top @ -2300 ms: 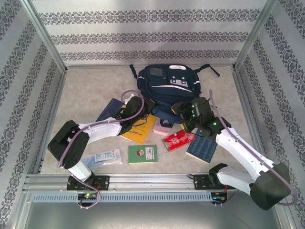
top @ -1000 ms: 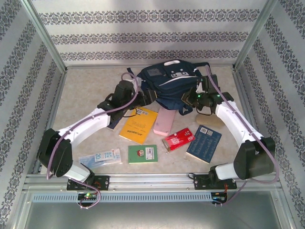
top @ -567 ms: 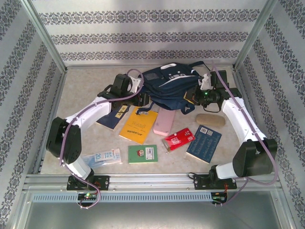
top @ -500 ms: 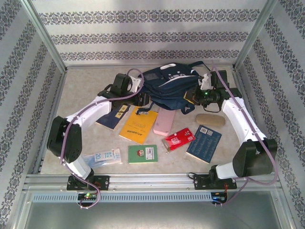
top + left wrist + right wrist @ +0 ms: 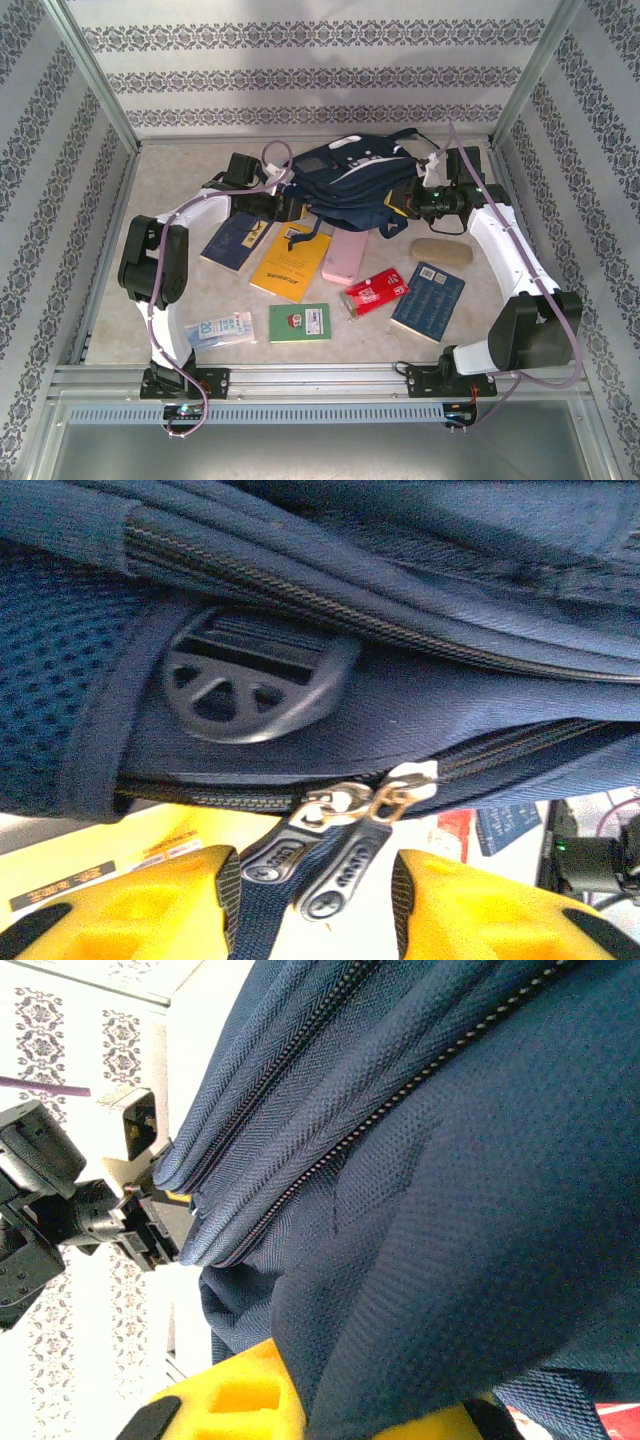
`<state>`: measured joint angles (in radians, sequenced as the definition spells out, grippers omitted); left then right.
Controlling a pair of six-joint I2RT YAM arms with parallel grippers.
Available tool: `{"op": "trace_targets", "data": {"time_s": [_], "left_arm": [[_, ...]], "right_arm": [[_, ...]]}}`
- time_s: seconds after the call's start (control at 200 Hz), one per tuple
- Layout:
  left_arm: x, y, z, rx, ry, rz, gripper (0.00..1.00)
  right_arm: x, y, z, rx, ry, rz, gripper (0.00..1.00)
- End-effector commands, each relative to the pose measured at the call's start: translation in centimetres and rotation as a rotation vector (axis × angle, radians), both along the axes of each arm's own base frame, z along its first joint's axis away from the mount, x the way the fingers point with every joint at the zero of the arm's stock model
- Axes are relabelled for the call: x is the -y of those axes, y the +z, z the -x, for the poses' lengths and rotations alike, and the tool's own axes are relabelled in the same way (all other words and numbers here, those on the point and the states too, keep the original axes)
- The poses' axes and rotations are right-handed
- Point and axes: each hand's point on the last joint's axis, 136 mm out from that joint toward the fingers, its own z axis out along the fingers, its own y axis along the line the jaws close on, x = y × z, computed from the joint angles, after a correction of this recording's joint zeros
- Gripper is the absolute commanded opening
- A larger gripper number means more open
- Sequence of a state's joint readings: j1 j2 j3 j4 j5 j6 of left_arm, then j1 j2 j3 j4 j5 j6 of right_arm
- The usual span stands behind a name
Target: Pack the student bag
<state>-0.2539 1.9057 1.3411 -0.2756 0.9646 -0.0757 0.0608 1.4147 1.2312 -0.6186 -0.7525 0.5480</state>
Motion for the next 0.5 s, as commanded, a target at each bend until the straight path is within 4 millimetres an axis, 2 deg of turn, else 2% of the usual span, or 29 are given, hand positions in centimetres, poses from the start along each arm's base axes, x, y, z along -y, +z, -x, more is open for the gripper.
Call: {"op": "trace_targets", "data": {"time_s": [0.0, 0.195, 0.4, 0.495], "left_arm": [[1.27, 1.89, 0.11, 0.055, -0.063, 0.071, 0.42], [1.91, 2.16, 0.46, 0.054, -0.074, 0.088, 0.34], [2.07, 1.73, 0.69, 0.036, -0.075, 0.067, 0.09], [1.72, 2.32, 1.02, 0.058, -0.058, 0.042, 0.03]], "right_arm": [[-1.30, 4.18, -0.16, 0.140, 0.076, -0.089, 0.00], [-1.40, 4.46, -0.16, 0.142, 0.075, -0.104, 0.00], [-1.27, 4.28, -0.07, 0.142, 0.065, -0.101, 0.00], [-1.03, 3.92, -0.11, 0.144, 0.052, -0.077, 0.00]]}}
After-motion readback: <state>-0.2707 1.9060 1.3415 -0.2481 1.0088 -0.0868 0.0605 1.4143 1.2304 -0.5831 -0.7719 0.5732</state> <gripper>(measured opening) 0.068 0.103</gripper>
